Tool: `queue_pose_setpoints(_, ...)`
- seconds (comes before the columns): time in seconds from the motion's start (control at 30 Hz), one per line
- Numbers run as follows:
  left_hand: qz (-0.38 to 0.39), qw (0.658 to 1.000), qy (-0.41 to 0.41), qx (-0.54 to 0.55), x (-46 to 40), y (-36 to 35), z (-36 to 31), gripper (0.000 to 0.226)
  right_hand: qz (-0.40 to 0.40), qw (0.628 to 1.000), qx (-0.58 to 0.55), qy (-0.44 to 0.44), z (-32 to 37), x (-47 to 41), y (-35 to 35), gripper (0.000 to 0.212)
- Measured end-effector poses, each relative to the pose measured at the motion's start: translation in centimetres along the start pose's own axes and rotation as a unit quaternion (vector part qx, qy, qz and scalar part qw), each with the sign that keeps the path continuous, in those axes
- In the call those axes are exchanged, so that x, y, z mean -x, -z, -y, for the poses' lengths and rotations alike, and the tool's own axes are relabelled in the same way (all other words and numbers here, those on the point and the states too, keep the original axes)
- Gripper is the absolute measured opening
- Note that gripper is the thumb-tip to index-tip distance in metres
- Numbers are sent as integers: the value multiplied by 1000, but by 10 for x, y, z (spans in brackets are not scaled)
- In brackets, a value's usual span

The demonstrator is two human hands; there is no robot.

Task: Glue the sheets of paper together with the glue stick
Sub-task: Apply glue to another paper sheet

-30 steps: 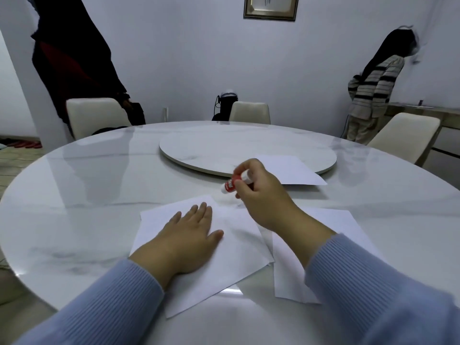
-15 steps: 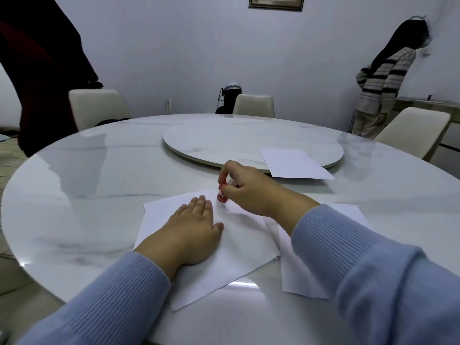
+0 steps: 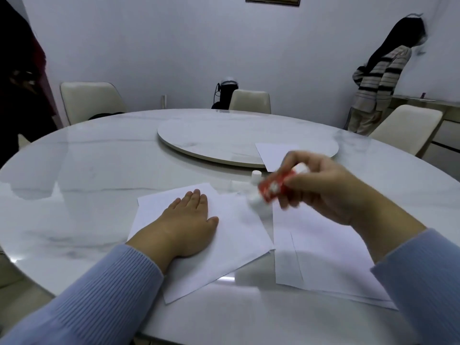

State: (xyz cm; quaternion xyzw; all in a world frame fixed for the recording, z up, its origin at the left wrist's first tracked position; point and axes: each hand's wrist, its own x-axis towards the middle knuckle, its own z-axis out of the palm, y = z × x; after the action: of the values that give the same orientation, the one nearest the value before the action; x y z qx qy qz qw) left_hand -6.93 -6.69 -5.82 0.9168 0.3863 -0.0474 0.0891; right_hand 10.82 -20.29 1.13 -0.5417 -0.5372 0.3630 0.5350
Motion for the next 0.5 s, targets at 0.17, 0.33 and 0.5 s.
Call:
queue_pose_setpoints(0.17, -9, 1000, 2, 1, -1, 0, -1, 63, -188, 952, -237, 46, -1, -27, 12, 26)
queue_pose_setpoints(0.33, -62, 995, 78, -7, 0, 1, -10, 65, -277, 959, -40, -36, -29, -69, 2, 39)
queue_pose_setpoints(0.5, -82, 986, 137, -50, 9, 11, -19, 55, -341, 910, 218, -91, -61, -88, -3, 22)
